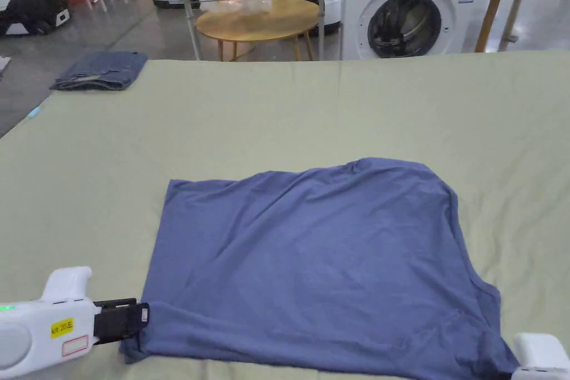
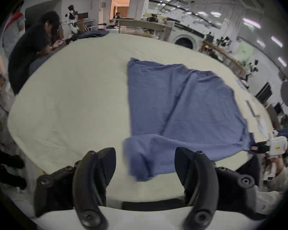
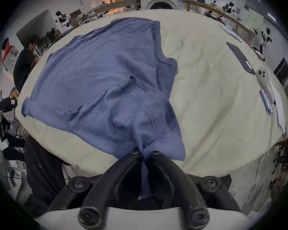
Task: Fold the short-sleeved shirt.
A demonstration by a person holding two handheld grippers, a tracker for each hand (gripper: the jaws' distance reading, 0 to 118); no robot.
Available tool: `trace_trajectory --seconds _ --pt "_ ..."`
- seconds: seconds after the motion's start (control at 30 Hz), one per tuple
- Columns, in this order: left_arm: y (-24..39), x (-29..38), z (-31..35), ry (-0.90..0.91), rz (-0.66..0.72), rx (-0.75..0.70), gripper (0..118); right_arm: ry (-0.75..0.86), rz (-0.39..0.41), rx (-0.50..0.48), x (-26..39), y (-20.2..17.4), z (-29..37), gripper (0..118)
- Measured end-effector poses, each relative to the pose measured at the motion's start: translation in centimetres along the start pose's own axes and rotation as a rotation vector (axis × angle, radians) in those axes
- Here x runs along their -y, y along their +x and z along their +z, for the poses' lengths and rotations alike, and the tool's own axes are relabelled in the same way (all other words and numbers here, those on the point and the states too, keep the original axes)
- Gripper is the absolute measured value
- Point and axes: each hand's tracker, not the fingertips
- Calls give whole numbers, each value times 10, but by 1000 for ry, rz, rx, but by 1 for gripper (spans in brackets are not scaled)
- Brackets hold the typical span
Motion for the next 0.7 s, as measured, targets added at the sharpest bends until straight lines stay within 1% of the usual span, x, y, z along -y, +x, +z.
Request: trace_trajectory --seconds 0.03,0.07,0.13,0.2,0.23,0.27,0.3,0.33,0.37,0.43,0.53,0.7 --pt "-4 1 -4 -20 7 -47 74 -6 -8 -8 -1 1 -1 4" --pt "-7 3 -13 -73 39 -56 74 -3 -13 -3 3 -1 2 4" --pt "-10 10 -26 -151 73 35 73 -2 -11 -2 3 -1 2 4" --pt "-9 19 -34 -163 80 51 69 0 -17 -3 4 -1 5 4" --pt "3 23 -39 -175 68 38 58 0 -16 -3 4 -1 5 4" --pt "8 27 -43 -189 50 25 35 1 -18 0 4 0 5 4" --pt "11 31 -46 -196 37 30 19 -1 -20 -1 4 0 5 4" --pt "14 33 -48 -200 34 42 9 -4 -12 -6 2 1 3 4" --pt "16 37 -47 -200 33 30 4 -3 -11 -6 2 1 4 4" --pt "14 32 -48 -199 30 28 2 -1 0 -7 1 0 6 4" --pt "9 26 -44 -194 62 58 1 8 6 -3 2 4 10 4" --pt "6 25 -31 -181 49 75 1 34 -17 -20 1 0 31 4"
